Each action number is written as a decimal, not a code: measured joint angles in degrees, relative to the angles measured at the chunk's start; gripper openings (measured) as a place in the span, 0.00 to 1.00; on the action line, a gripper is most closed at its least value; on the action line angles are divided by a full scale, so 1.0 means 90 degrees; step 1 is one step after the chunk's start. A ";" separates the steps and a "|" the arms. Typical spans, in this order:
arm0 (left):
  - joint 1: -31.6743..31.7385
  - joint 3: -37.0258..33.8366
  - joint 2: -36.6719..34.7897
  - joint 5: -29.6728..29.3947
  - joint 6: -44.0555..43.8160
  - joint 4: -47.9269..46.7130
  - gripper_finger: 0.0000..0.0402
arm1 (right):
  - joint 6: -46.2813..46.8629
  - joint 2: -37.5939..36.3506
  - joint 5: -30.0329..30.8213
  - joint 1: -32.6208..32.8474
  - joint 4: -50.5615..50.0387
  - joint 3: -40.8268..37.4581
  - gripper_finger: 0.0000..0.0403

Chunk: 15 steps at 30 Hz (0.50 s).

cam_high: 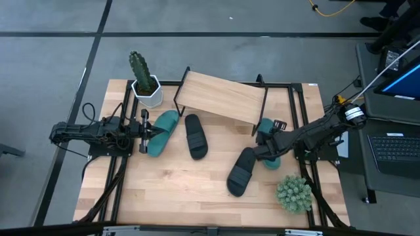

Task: Pick and place slides into the shelf
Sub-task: Put the right green slide on the shelf

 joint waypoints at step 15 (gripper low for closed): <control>0.0000 0.0000 0.0000 -0.0001 0.0000 0.0000 0.00 | -0.0007 -0.0002 -0.0544 -0.0149 0.0005 0.0000 0.03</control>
